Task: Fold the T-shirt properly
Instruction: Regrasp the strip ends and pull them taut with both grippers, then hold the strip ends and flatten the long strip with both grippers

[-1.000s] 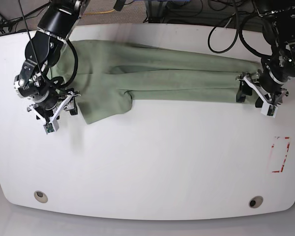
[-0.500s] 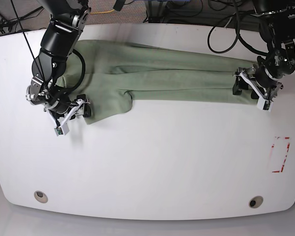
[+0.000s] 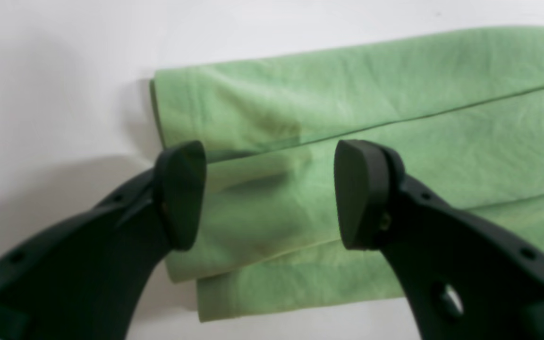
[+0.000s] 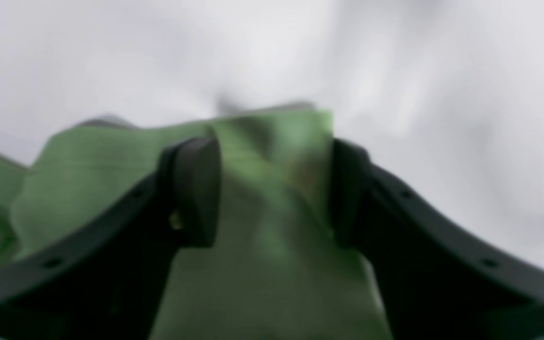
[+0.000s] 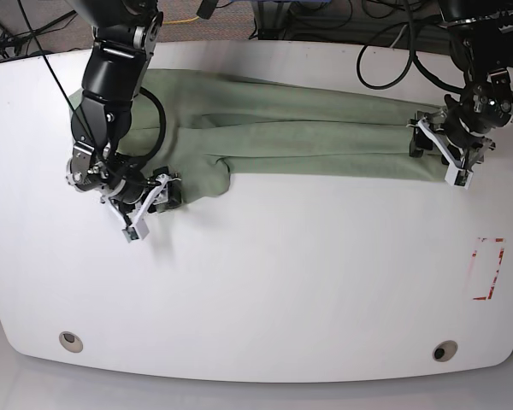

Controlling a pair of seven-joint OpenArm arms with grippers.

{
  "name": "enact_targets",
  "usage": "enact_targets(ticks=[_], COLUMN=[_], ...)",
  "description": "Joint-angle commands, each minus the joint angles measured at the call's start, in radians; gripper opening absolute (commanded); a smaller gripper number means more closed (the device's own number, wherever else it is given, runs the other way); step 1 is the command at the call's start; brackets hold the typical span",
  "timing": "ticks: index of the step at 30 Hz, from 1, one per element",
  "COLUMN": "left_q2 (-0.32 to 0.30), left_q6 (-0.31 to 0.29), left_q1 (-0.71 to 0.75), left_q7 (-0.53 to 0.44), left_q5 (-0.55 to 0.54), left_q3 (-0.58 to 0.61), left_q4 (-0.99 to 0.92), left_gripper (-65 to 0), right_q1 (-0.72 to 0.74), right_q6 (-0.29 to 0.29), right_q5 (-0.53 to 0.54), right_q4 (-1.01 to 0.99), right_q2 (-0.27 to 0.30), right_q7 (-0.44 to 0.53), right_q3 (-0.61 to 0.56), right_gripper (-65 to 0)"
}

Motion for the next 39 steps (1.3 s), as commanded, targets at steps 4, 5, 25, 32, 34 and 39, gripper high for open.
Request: enact_targets(ticks=[4, 5, 25, 32, 34, 39], left_q2=[-0.013, -0.013, -0.014, -0.019, -0.019, -0.019], left_q6=[-0.004, -0.004, -0.005, -0.005, -0.005, -0.002], left_q1=[-0.011, -0.011, -0.012, -0.012, -0.012, -0.012], left_q7=[-0.016, -0.016, -0.017, -0.017, -0.017, -0.017], left_q5=[-0.007, -0.007, -0.007, -0.007, -0.007, -0.005], left_q3=[-0.004, -0.004, -0.002, 0.035, 0.035, 0.038], left_q4=[0.012, 0.007, -0.079, -0.079, -0.079, -0.079], left_gripper=[-25.8, -25.8, -25.8, -25.8, -25.8, -25.8], right_q1=[0.013, 0.013, -0.264, -0.373, -0.409, -0.475], right_q6=[0.001, 0.001, 0.001, 0.001, 0.001, 0.001], right_q5=[0.003, 0.004, 0.009, 0.216, 0.269, 0.306], right_q4=[0.013, 0.016, 0.78, 0.788, 0.788, 0.786], right_q2=[0.008, 0.008, -0.001, 0.007, 0.008, 0.007], right_q7=[-0.012, -0.012, -0.345, -0.421, -0.424, -0.424], right_q3=[0.001, 0.001, 0.05, 0.233, 0.264, 0.316], right_gripper=[-57.7, -61.0, -65.0, -65.0, -65.0, -65.0])
